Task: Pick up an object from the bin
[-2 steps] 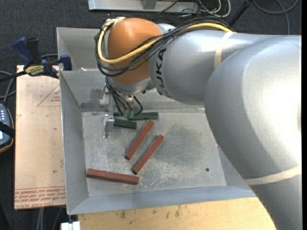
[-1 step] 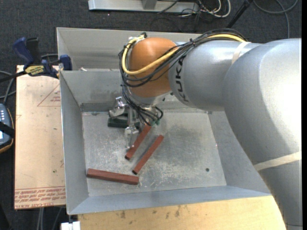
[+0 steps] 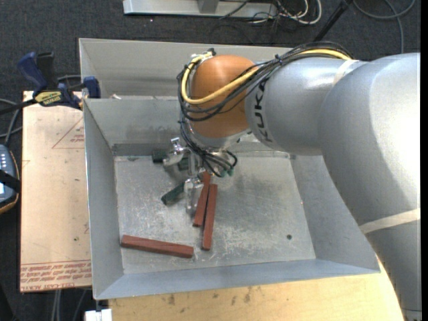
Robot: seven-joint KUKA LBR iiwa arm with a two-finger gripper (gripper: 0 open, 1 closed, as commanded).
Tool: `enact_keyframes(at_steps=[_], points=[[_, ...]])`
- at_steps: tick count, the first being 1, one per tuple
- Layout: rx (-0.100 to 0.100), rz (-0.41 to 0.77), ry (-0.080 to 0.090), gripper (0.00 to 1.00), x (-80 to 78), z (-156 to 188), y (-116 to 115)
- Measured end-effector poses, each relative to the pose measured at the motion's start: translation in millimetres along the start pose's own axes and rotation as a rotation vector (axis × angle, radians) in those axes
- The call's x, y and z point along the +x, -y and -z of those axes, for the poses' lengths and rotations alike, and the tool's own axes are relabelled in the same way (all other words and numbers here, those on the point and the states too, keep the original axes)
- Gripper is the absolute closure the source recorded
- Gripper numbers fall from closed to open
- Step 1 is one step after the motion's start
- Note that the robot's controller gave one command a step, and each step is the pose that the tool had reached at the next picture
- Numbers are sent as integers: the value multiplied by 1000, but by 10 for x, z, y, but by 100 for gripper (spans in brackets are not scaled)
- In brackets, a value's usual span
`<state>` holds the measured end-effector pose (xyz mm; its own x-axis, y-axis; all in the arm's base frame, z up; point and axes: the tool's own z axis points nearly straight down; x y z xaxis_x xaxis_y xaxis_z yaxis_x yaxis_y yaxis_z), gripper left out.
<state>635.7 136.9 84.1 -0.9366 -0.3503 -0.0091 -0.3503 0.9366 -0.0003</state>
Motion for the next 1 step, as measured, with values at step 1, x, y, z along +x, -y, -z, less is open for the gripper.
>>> enact_keyframes(at_steps=[1], points=[[-2, 292, -5, 0, 45, 97, 216]])
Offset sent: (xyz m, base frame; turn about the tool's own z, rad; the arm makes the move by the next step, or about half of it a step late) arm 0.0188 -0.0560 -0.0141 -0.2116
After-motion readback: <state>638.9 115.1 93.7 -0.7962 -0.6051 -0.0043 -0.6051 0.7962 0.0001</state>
